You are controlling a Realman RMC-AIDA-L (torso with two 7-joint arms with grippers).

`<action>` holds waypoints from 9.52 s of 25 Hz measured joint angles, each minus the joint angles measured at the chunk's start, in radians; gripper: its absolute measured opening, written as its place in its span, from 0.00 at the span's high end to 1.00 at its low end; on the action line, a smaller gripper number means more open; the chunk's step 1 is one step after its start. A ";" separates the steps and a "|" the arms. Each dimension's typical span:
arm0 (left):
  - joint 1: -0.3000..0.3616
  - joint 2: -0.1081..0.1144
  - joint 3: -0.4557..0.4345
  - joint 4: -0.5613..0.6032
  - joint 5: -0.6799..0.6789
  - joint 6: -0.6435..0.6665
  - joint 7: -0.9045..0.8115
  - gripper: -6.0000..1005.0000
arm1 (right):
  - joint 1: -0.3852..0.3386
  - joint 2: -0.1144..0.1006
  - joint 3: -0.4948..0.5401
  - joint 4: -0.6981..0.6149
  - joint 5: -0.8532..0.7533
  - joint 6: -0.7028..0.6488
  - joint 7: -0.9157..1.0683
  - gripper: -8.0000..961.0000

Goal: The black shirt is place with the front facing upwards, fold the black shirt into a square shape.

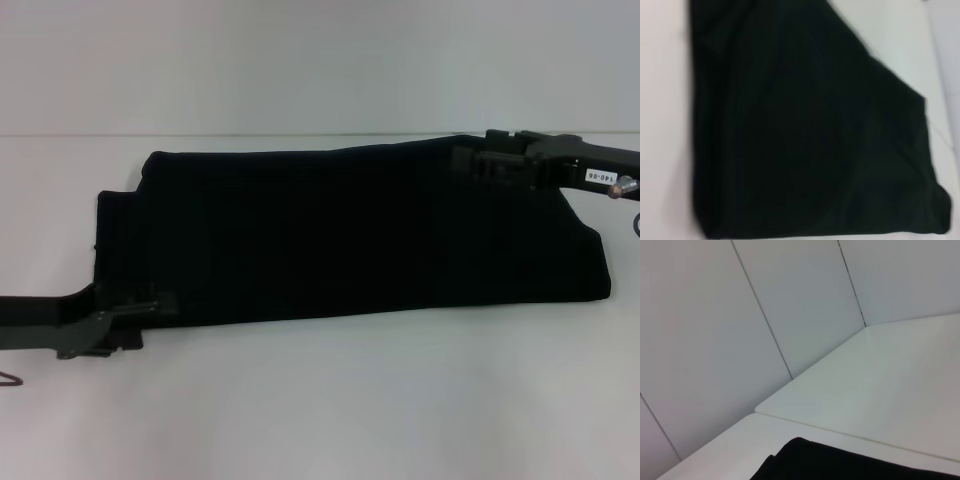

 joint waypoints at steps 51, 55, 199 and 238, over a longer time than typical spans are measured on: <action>-0.076 0.033 0.003 -0.021 0.170 -0.183 -0.129 0.14 | 0.012 0.007 0.011 0.000 0.009 0.006 -0.009 0.10; -0.085 0.035 0.003 -0.021 0.169 -0.185 -0.128 0.15 | 0.009 0.007 0.012 0.000 0.014 0.006 -0.009 0.10; -0.067 -0.141 0.041 -0.075 -0.517 -0.124 0.916 0.06 | 0.327 0.043 -0.052 0.429 -0.273 0.745 0.416 0.26; -0.073 -0.148 0.057 -0.076 -0.515 -0.136 0.918 0.06 | 0.185 0.026 -0.041 0.346 -0.103 0.572 0.388 0.94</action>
